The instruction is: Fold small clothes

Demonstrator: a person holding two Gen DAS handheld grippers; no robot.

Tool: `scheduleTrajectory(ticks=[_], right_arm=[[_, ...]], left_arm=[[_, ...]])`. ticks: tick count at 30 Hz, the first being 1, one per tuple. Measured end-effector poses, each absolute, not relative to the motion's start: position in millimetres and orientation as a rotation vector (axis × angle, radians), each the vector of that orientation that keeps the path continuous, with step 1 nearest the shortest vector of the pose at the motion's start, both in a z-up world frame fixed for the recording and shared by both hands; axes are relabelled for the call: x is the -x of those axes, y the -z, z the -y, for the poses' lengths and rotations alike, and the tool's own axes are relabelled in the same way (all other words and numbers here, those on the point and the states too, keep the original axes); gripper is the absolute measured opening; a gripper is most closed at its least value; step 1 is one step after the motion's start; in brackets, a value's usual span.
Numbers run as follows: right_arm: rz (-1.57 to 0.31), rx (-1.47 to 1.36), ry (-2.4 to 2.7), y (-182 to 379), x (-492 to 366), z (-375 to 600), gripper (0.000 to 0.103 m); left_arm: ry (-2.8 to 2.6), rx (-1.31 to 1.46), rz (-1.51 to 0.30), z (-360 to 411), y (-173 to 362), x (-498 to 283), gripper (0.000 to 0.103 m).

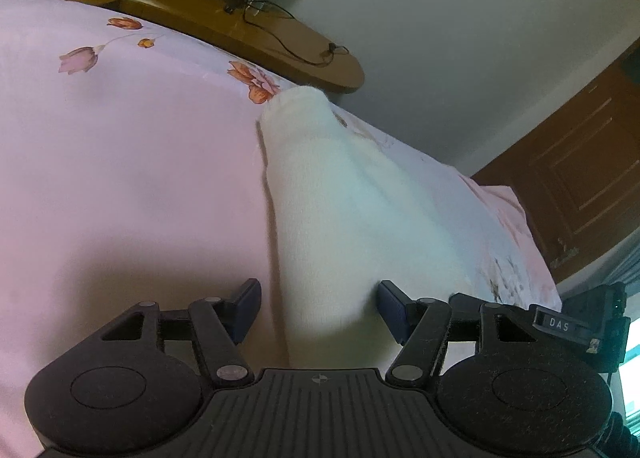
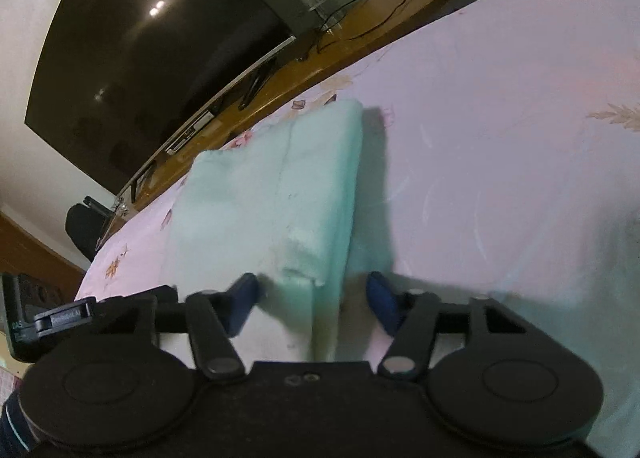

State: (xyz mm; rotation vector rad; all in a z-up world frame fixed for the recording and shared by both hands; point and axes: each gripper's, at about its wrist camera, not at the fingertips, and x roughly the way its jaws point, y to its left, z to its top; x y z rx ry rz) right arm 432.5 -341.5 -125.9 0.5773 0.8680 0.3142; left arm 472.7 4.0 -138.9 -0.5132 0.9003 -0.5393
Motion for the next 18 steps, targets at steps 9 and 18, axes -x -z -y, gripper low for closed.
scheduleTrajectory(ticks=[9,18], right_arm=[[-0.884,-0.538,-0.381,127,-448,330,0.048],[-0.808,-0.442,-0.326,125,-436,310,0.040]], left_arm=[[0.496,0.416,-0.895,27,132,-482,0.051],[0.465,0.356,-0.878,36,126,-481,0.044]])
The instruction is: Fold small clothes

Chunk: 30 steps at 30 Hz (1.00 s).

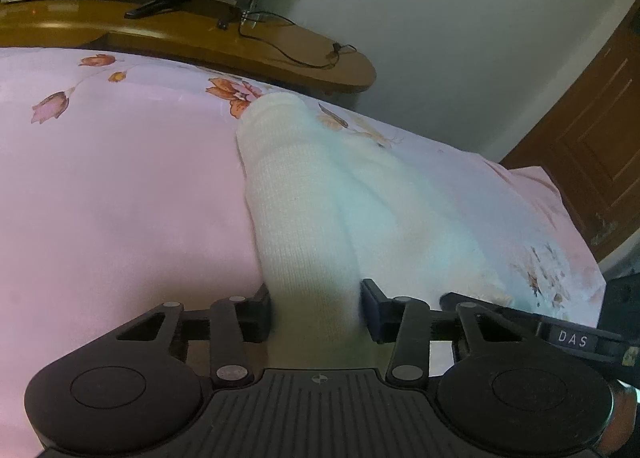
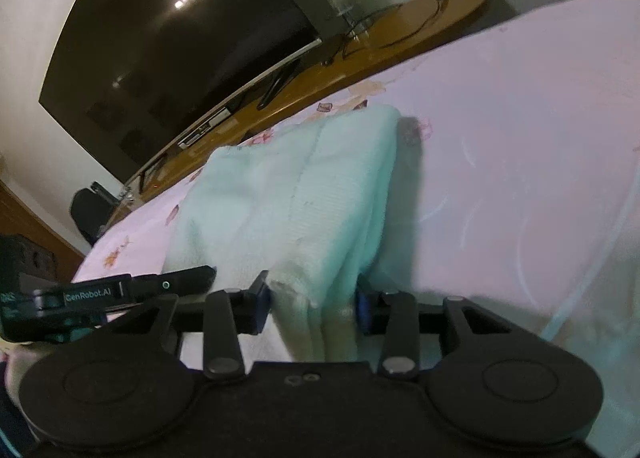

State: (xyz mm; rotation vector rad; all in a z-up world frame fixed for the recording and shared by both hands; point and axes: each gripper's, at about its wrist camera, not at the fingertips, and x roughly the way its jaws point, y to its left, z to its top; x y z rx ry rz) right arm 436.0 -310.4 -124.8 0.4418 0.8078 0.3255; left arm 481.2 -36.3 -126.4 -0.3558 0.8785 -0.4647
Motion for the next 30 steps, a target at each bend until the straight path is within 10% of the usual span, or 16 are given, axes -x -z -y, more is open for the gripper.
scheduleTrajectory(ticks=[30], right_arm=[[-0.649,-0.238,-0.510,14,-398,168,0.030]], left_arm=[[0.343,0.385,-0.688,-126,23,-370,0.035]])
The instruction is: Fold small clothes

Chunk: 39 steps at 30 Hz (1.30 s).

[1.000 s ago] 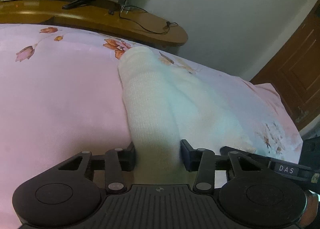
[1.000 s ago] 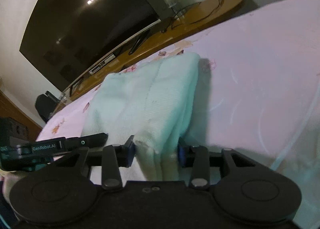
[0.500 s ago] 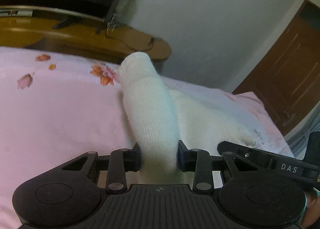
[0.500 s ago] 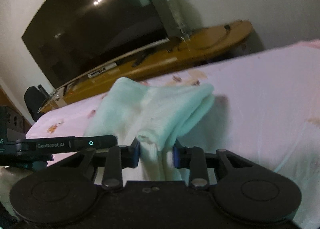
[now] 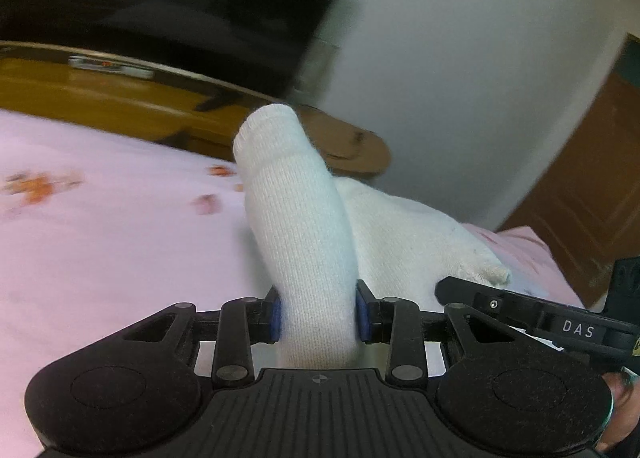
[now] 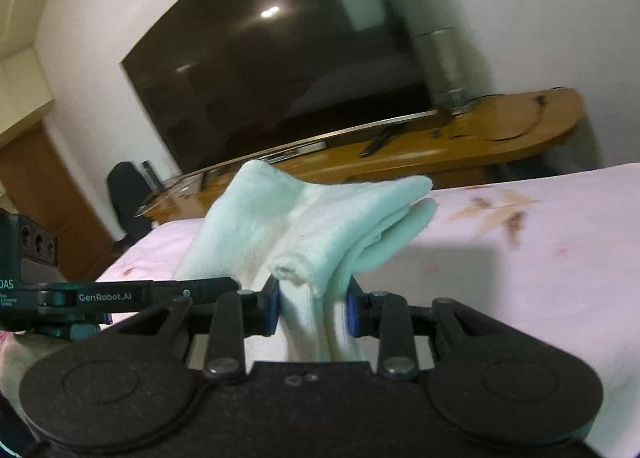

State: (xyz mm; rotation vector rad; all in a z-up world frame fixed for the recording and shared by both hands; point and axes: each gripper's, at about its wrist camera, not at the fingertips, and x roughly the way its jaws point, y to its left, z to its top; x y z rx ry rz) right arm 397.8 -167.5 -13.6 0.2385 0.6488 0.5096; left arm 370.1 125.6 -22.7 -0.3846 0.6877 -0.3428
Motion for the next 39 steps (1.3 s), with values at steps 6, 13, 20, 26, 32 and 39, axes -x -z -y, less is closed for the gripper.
scheduleTrajectory(ticks=[6,13,20,26,32,39], right_arm=[[-0.725,-0.240,-0.634,44,-404,90,0.030],[-0.927,-0.278,-0.665,123,-412,34,0.032],[-0.871,-0.379,-0.664,123,-417,66,0.055],[-0.992,-0.504,-0.663,132,-471,68,0.065],[-0.880,-0.321,-0.731,131,-471,39,0.019],[-0.724,0.046,-0.712,137,-465,17,0.018]], left_arm=[[0.214,0.465,-0.749,-210,59,-330,0.035],[0.112,0.599,-0.825,-261,125,-295,0.044],[0.093,0.582,-0.741,-265,118,-303,0.050],[0.060,0.667,-0.715,-286,126,-327,0.050],[0.090,0.588,-0.701,-276,131,-338,0.050],[0.085,0.504,-0.690,-263,133,-345,0.055]])
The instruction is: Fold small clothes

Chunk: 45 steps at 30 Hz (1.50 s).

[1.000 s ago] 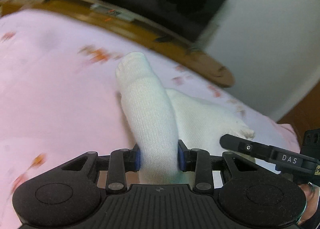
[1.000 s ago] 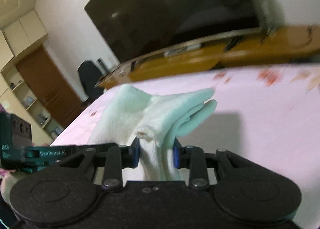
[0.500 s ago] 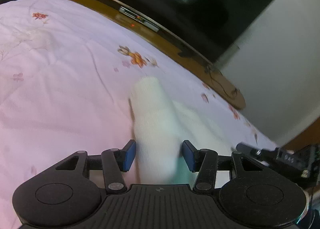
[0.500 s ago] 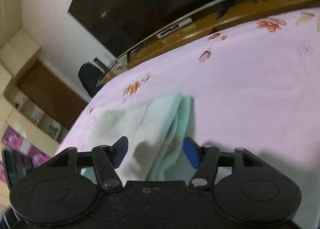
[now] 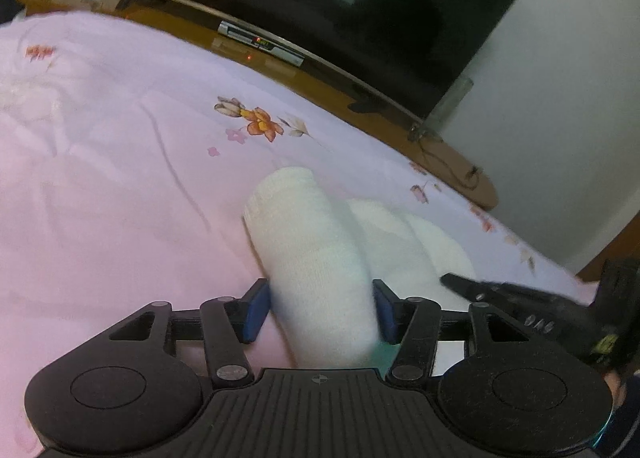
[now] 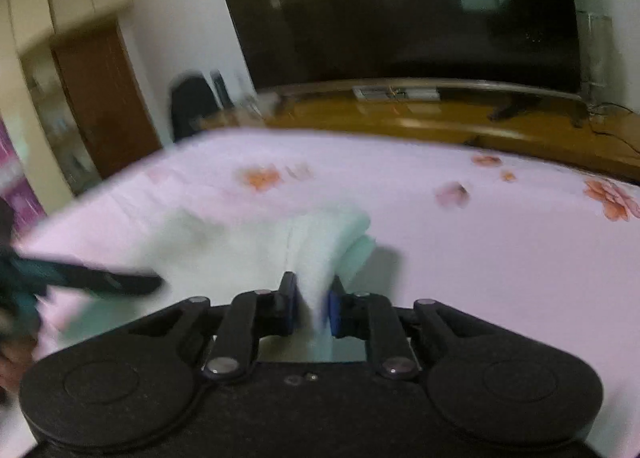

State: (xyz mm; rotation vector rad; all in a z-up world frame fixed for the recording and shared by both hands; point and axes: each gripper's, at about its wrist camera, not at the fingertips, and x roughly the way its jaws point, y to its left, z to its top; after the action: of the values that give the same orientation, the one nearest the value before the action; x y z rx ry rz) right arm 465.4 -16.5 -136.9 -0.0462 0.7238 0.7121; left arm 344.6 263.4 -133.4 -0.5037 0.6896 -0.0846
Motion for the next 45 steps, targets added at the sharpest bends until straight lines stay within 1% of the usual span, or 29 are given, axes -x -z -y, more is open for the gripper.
scheduleTrajectory(ticks=[1,2,6,9,10,12,13,14,15,17,19,22,24,25,26,27,28,29,31,32,33,35,36,37,38,39,40,45], right_arm=[[-0.733,0.034,-0.700,136,-467,19,0.025],[-0.744,0.018,-0.681,131,-468,22,0.026],[-0.667,-0.002,-0.693,97,-447,33,0.023],[-0.650,0.007,-0.761,82,-420,37,0.022],[-0.660,0.029,-0.768,82,-415,34,0.022],[-0.749,0.151,-0.712,100,-414,17,0.017],[-0.821,0.214,-0.667,117,-418,9,0.019],[-0.795,0.192,-0.650,119,-417,10,0.019],[-0.810,0.185,-0.627,117,-418,9,0.020],[-0.790,0.213,-0.591,105,-410,7,0.017],[-0.744,0.235,-0.617,90,-393,10,0.017],[-0.737,0.223,-0.694,83,-367,21,0.020],[-0.765,0.242,-0.725,92,-354,19,0.019],[-0.798,0.274,-0.709,102,-349,18,0.020],[-0.851,0.302,-0.681,116,-348,17,0.020],[-0.885,0.313,-0.661,128,-346,18,0.022],[-0.860,0.283,-0.652,130,-342,24,0.022],[-0.875,0.259,-0.635,130,-340,28,0.023],[-0.904,0.199,-0.603,128,-334,37,0.026],[-0.915,0.176,-0.594,126,-328,43,0.027],[-0.918,0.164,-0.585,123,-320,47,0.026],[-0.914,0.124,-0.550,109,-290,63,0.030],[-0.907,0.094,-0.542,100,-275,72,0.034],[-0.896,0.064,-0.539,90,-257,82,0.042],[-0.879,0.042,-0.539,79,-238,92,0.049],[-0.855,0.016,-0.537,66,-216,101,0.070],[-0.839,-0.003,-0.534,57,-200,107,0.084],[-0.724,-0.060,-0.520,5,-135,126,0.084]], left_arm=[[0.074,0.493,-0.694,-262,131,-343,0.056],[0.055,0.477,-0.697,-262,126,-339,0.056],[-0.003,0.394,-0.638,-247,98,-302,0.056],[0.003,0.337,-0.664,-227,96,-291,0.056],[-0.018,0.303,-0.709,-219,102,-294,0.056],[-0.042,0.333,-0.748,-214,114,-299,0.067],[-0.062,0.343,-0.757,-212,114,-299,0.068],[-0.076,0.328,-0.766,-211,109,-298,0.068],[-0.095,0.302,-0.773,-208,102,-296,0.068],[-0.084,0.274,-0.725,-204,86,-276,0.068],[-0.080,0.272,-0.696,-204,81,-252,0.068],[-0.083,0.302,-0.721,-205,93,-226,0.068],[-0.091,0.335,-0.775,-205,112,-215,0.068],[-0.103,0.332,-0.758,-203,115,-209,0.068],[-0.117,0.318,-0.758,-198,114,-202,0.068],[-0.124,0.313,-0.762,-194,112,-197,0.068],[-0.130,0.311,-0.766,-189,110,-191,0.068],[-0.134,0.305,-0.769,-184,109,-183,0.068],[-0.137,0.261,-0.783,-172,111,-167,0.080],[-0.161,0.244,-0.791,-166,111,-159,0.088],[-0.171,0.238,-0.820,-159,111,-150,0.089],[-0.172,0.187,-0.830,-142,101,-125,0.089],[-0.172,0.181,-0.808,-135,91,-107,0.091],[-0.168,0.191,-0.785,-130,80,-90,0.094],[-0.168,0.211,-0.761,-127,68,-72,0.103],[-0.170,0.227,-0.737,-124,56,-56,0.103],[-0.178,0.234,-0.713,-121,44,-42,0.103],[-0.172,0.220,-0.608,-110,-9,1,0.103]])
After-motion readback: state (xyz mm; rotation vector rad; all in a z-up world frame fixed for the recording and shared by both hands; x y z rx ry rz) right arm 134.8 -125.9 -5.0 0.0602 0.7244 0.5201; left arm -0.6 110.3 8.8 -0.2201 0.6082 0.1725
